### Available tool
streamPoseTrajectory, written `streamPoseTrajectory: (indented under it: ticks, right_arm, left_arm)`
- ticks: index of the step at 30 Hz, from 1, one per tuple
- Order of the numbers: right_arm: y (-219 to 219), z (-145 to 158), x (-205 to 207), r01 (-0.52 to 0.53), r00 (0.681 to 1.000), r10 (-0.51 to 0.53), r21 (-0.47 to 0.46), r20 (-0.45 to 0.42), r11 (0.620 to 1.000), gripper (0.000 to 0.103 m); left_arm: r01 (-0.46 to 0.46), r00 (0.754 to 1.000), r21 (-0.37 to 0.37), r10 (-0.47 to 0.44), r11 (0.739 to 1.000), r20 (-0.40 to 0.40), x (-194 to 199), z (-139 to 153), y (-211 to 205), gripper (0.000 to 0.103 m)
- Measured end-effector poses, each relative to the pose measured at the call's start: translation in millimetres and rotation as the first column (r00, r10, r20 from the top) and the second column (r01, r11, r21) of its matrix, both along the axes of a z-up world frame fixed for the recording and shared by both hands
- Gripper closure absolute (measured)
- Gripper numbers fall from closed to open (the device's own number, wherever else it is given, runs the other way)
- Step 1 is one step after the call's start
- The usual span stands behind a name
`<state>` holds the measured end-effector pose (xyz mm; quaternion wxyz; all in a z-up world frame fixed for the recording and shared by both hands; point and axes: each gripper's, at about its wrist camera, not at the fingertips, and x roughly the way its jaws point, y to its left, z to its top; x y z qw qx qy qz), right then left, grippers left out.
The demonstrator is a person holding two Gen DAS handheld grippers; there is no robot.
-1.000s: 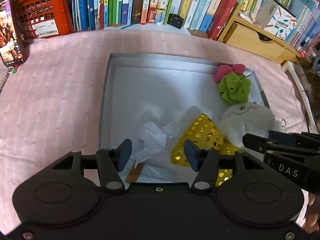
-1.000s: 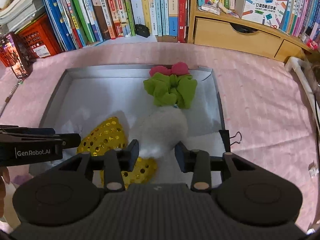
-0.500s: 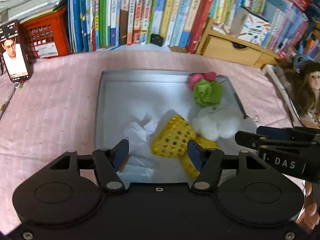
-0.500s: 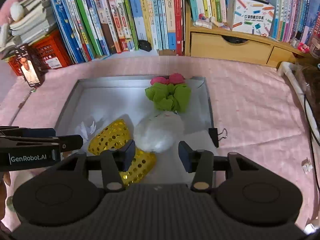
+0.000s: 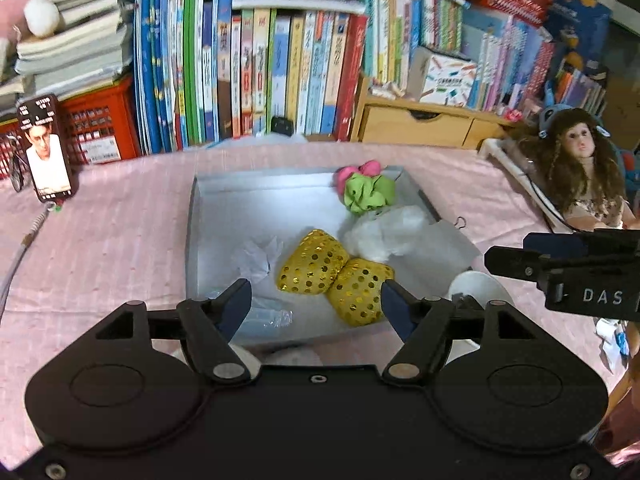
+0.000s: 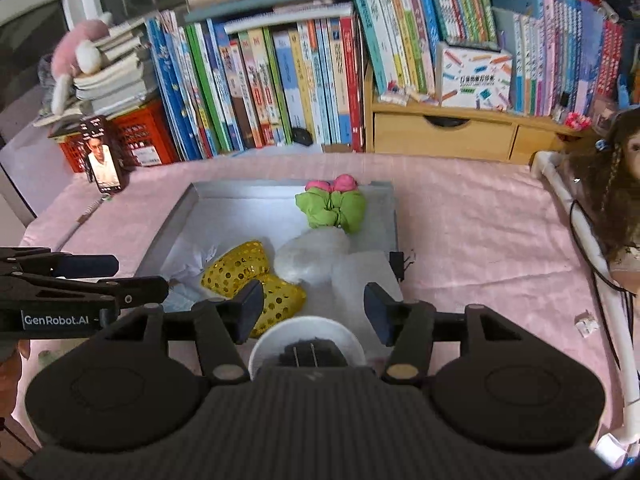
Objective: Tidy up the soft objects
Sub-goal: 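Withdraw both tools from the box toward the remaining soft items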
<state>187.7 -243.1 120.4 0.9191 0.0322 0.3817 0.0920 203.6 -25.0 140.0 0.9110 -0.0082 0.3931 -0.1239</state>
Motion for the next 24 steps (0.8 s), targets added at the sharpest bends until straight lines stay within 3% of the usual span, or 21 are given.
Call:
streamPoseTrajectory:
  ticks: [12,20,24]
  right_arm:
    - [-6,-18,-77,0.013,0.98,-0.01,-0.018,0.199,1.0,0.022]
    - [-14,-47,-117,0.065,0.96,-0.052,-0.038,0.274,0.997,0.015]
    - [-23,-61,-127,0.1,0.952,-0.092,-0.012,0.293,0.995,0.014]
  left_arm:
    - [0.011,0.973,0.014,-0.013,1.0,0.232,-93,-27,-15,0.023]
    - [-0.007,0.961,0.001,0.007,1.0,0.278,-140,-62,-28,0.021]
    - [-0.073,0.927,0.011,0.064,0.997,0.368,-160,-78,-32,0.017]
